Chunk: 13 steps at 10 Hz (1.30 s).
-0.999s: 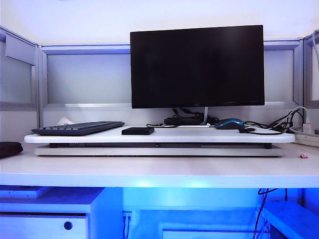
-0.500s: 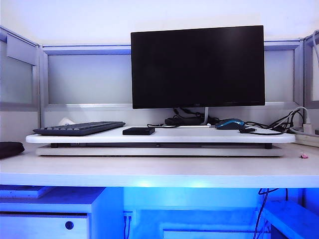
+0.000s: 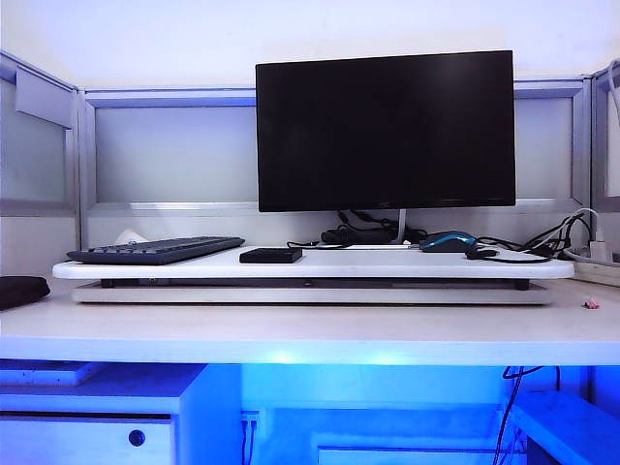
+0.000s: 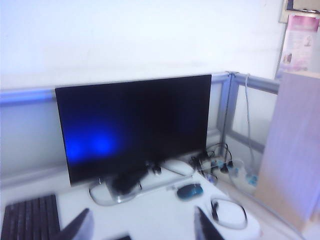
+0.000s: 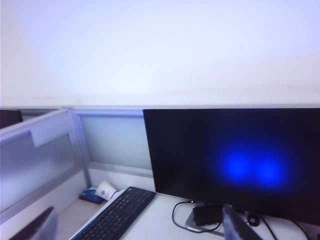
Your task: Unplug the data cable of the portable hard drive.
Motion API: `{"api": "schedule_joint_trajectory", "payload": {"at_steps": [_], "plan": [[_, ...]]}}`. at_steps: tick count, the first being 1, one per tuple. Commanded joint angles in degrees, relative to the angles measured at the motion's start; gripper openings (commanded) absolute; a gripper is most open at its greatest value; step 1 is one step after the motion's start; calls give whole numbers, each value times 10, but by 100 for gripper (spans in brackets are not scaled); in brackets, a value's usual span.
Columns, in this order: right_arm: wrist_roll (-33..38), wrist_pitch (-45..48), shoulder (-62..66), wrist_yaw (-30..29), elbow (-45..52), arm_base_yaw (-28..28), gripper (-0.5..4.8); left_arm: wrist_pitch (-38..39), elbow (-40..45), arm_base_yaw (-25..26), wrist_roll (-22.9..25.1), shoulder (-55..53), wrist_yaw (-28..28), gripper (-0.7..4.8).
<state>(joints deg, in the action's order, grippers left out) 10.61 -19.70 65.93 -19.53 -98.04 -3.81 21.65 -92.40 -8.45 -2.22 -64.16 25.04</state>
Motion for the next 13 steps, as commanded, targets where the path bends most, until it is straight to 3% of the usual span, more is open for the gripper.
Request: {"api": "schedule_joint_trajectory", "payload": {"at_steps": [1,7,13], "plan": [[-1,-32,-45,-1,24,0,422,48,37,0,-2,53,-8,268],[3,-71,-147,21,109,0,421,18,230,0,-30,203,-47,267],[16,-31,-318,61,369,0,417,-10,401,0,-33,332,-75,263]]}}
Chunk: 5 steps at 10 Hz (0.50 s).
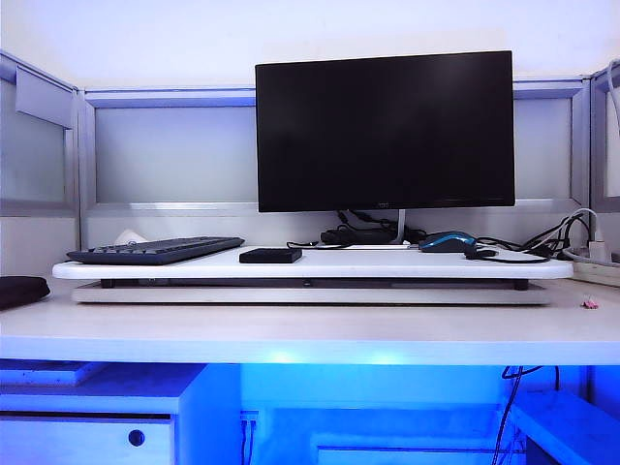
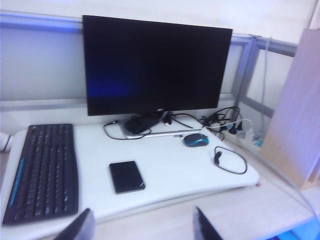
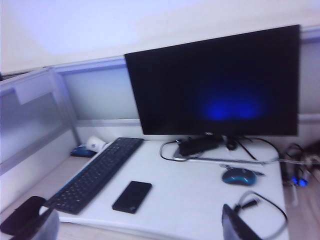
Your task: Unplug the data cable of the portable hard drive.
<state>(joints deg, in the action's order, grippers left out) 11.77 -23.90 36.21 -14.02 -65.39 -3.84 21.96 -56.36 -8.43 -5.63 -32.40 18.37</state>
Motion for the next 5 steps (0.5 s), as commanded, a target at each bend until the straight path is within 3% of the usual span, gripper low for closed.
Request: {"api": "schedule_joint_trajectory", "payload": {"at_steps": [1,4,5], "plan": [[4,10,-30,6,64,0,417,-16,68,0,10,21,-9,263],[-7,15,-67,20,130,0,416,-60,158,0,7,65,-14,262],[-4,22,-108,30,171,0,400,-71,199,0,4,106,-17,236]]}}
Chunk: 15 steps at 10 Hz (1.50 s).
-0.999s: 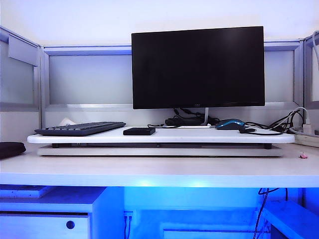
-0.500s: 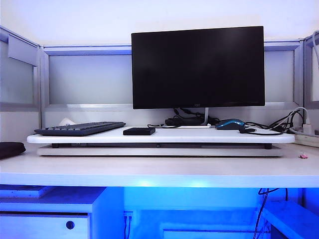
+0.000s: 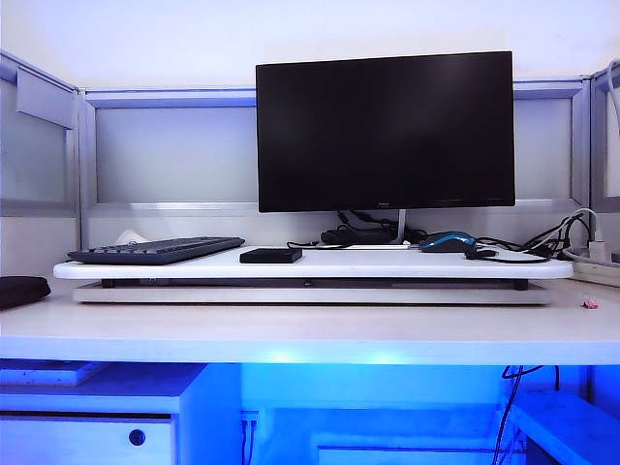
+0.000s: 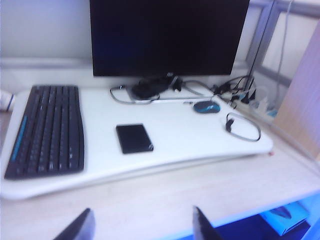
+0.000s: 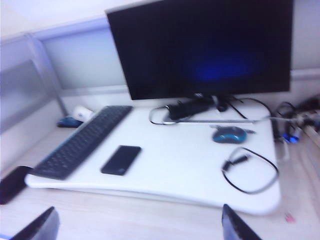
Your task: Unplug the data cable of the portable hard drive.
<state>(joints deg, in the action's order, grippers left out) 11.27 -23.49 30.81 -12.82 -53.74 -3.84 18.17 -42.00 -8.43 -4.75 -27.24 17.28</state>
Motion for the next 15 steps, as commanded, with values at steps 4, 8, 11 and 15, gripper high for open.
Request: {"api": "schedule_joint_trajectory", "payload": {"at_steps": [4,8,11,15], "plan": [[14,38,-188,39,183,0,367,-39,189,0,-48,219,-36,235],[41,24,-308,68,289,0,332,-37,274,0,-61,270,-102,204],[29,27,-307,69,332,-1,332,-45,324,0,-43,270,-106,146],[21,144,-307,103,460,-1,276,-147,416,0,-45,270,-112,56]]}}
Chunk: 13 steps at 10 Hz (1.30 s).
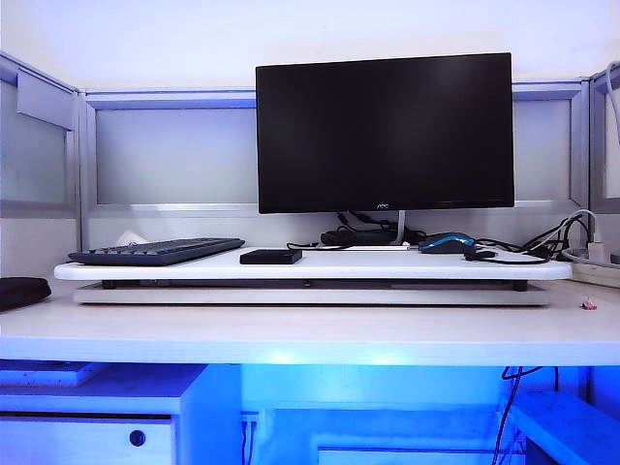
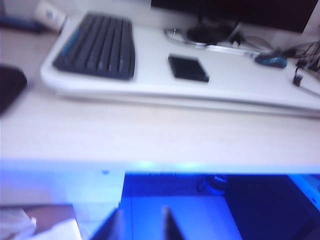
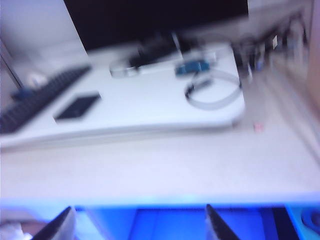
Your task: Unplug the data cable of the portable hard drive.
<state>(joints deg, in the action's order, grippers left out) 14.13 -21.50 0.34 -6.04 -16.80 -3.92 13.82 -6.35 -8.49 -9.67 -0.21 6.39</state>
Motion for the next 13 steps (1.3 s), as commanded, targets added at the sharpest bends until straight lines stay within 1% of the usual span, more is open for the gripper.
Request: {"api": "schedule_joint_trajectory", "payload": {"at_steps": [1,2,3,4,5,6,7,8,9,10,11,13], "plan": [[-7,132,-2,36,117,0,248,-92,60,0,17,0,-27,49],[-7,148,-2,36,132,0,209,-73,60,0,18,0,-32,47],[-7,161,-3,36,146,0,209,-50,60,0,18,0,-43,33],[-8,162,-3,36,149,0,207,-45,60,0,24,0,-43,11],[-8,163,-3,36,152,0,197,-45,60,0,27,0,-43,11],[-12,162,-3,36,156,0,156,-42,60,0,35,0,-58,10],[-18,162,-3,36,162,0,143,-33,60,0,37,0,-64,-6],[-23,137,-3,36,163,0,-6,-28,60,0,38,0,-64,-6],[-23,135,-3,36,163,0,-5,-28,60,0,37,0,-64,-6],[-79,106,0,73,163,0,-6,-28,60,0,39,0,-64,-6],[-127,106,1,102,163,0,-6,-27,60,0,76,0,-67,-6],[-126,108,1,95,163,0,-5,-28,60,0,75,0,-68,-6]]}}
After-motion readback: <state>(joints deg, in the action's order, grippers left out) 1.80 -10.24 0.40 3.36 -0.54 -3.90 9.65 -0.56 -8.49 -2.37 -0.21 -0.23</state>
